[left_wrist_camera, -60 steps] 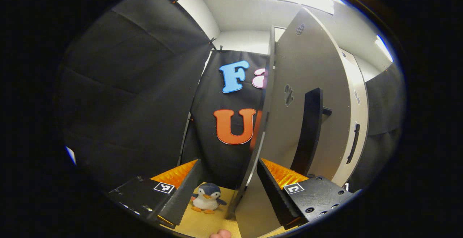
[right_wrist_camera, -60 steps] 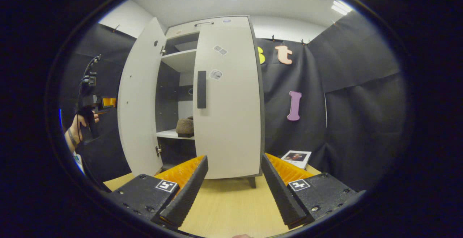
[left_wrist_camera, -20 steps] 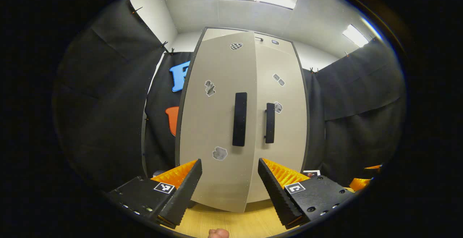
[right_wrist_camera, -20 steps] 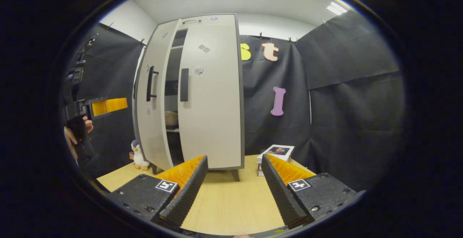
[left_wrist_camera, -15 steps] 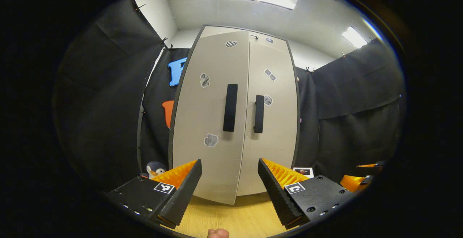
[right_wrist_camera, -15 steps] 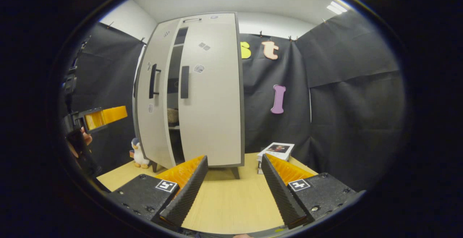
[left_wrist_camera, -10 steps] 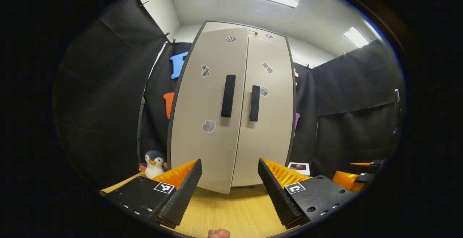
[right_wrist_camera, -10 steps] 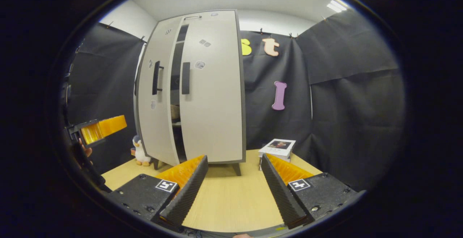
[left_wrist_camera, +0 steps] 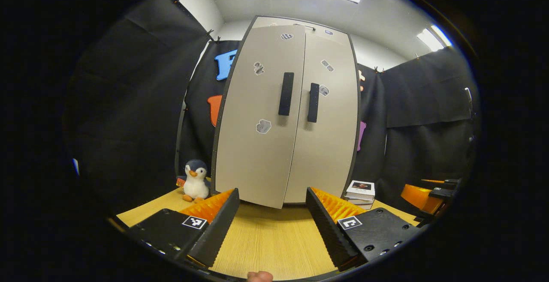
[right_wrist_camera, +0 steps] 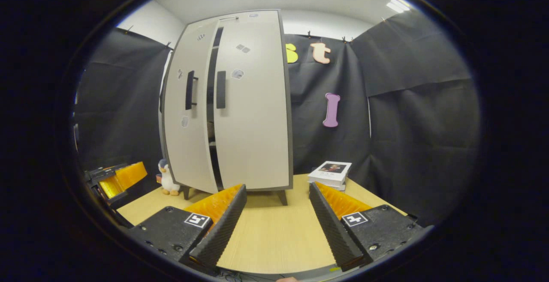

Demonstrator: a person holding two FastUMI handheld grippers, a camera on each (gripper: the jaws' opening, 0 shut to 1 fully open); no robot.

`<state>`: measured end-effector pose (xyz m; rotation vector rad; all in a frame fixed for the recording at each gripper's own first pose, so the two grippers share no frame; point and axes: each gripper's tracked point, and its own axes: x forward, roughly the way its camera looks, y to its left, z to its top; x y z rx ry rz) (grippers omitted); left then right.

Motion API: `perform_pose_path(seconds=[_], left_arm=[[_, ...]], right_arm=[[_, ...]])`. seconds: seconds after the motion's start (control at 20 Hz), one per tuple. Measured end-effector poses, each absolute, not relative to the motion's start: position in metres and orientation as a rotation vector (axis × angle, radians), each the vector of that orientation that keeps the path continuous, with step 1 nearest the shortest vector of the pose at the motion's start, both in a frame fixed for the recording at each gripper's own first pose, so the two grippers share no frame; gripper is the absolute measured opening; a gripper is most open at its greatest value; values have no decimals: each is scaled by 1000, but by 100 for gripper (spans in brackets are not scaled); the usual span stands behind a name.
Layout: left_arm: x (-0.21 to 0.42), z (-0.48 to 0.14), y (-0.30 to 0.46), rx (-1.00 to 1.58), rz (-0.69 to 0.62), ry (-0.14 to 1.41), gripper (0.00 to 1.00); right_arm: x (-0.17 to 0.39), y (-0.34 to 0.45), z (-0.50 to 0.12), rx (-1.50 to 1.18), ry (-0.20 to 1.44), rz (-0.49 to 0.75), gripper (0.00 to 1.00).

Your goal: Grab one shoe with the right hand and put it into the shoe cabinet, grab the other shoe with the left hand and put it into the shoe cabinet; then close the right door with the right hand and the left door with the left hand.

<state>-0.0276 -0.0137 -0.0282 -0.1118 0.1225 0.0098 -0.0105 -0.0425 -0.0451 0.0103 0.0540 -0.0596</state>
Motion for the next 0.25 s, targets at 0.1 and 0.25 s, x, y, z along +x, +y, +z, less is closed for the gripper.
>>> perform_pose_path(seconds=[0.1,0.25], left_arm=[[-27,-24,-9,-103,19,107,95],[-25,-20,-8,-101,11,104,95]], right_arm=[[-10,-41,-44,-2,49,-59,97],[-8,-37,-45,8,49,-54,97]])
